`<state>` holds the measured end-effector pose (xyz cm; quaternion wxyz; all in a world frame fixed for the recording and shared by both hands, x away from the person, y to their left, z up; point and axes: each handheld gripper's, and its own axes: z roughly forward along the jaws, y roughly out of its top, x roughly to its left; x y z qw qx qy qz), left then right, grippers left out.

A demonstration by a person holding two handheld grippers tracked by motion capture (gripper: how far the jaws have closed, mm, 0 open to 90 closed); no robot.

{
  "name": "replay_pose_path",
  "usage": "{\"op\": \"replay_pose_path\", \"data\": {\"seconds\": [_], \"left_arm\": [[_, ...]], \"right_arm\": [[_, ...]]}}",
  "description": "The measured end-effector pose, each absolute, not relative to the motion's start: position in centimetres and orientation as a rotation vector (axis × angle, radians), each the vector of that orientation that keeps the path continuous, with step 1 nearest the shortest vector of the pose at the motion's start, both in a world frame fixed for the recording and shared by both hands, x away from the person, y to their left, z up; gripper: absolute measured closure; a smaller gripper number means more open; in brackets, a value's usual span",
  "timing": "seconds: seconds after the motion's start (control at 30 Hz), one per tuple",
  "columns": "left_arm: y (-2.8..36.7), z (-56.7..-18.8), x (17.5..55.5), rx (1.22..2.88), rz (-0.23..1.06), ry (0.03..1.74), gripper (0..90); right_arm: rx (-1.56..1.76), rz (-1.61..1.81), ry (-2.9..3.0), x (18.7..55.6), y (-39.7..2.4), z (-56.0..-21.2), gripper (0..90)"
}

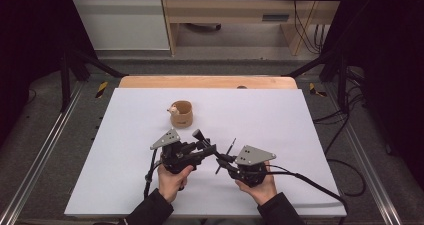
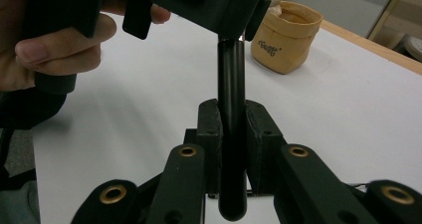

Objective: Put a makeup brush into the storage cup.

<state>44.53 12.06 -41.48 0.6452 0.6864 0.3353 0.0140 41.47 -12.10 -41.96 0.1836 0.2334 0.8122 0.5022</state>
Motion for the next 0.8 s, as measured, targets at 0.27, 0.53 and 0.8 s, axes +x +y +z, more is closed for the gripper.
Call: {"op": "replay_pose_path", "data": {"seconds": [0.27, 0.53, 0.8], "left_arm": [[12.2, -41.43, 44.44, 1.554, 0.028, 0.761, 67.3], [12.26, -41.42, 44.4, 1.546, 0.017, 0.76, 69.0], [12.22, -41.39, 44.31, 1.54, 0.008, 0.75, 70.8]], "right_arm": [[0.656, 1.418, 2.29, 41.44, -12.06, -42.01, 79.2], [0.649, 1.422, 2.29, 41.44, -12.04, -42.03, 79.1], [0.65, 1.424, 2.293, 41.46, -12.02, -42.06, 79.0]]}}
